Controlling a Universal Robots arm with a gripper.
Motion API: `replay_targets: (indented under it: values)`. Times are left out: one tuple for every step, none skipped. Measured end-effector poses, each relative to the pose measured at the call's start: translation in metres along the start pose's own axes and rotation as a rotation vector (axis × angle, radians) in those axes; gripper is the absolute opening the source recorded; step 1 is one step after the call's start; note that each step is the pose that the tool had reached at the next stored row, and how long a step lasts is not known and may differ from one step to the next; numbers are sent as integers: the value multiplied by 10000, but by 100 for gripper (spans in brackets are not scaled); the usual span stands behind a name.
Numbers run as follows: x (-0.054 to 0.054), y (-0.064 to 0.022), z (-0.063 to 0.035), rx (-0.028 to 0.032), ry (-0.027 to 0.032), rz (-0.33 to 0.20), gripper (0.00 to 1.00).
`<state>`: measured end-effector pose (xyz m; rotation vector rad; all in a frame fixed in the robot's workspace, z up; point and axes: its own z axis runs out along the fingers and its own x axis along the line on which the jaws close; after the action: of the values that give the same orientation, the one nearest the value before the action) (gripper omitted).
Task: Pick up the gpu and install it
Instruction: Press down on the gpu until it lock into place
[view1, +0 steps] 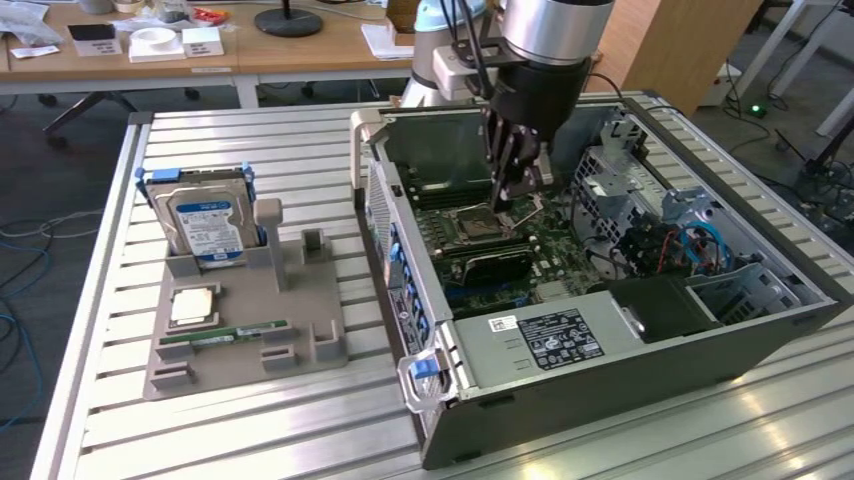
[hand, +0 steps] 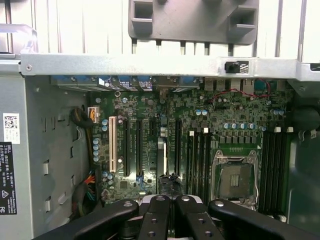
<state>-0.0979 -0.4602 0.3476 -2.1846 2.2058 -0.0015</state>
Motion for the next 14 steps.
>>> replay_targets:
  values:
    - [0, 0, 6, 0, 1, 0, 11]
    - [0, 0, 13, -1, 1, 1, 11]
    - [0, 0, 19, 0, 1, 0, 11]
    - [1, 1, 25, 0, 1, 0, 11]
    - [1, 1, 32, 0, 0, 1, 11]
    - [1, 1, 39, 0, 0, 1, 11]
    - [1, 1, 54, 0, 0, 1, 11]
    - [2, 2, 60, 0, 1, 2, 11]
    - [2, 2, 67, 0, 1, 1, 11]
    - [2, 2, 73, 0, 0, 0, 11]
    - [2, 2, 79, 0, 0, 0, 11]
    - [2, 2, 84, 0, 2, 0, 11]
    - [2, 2, 88, -1, 1, 0, 11]
    - [2, 3, 93, 0, 1, 1, 11]
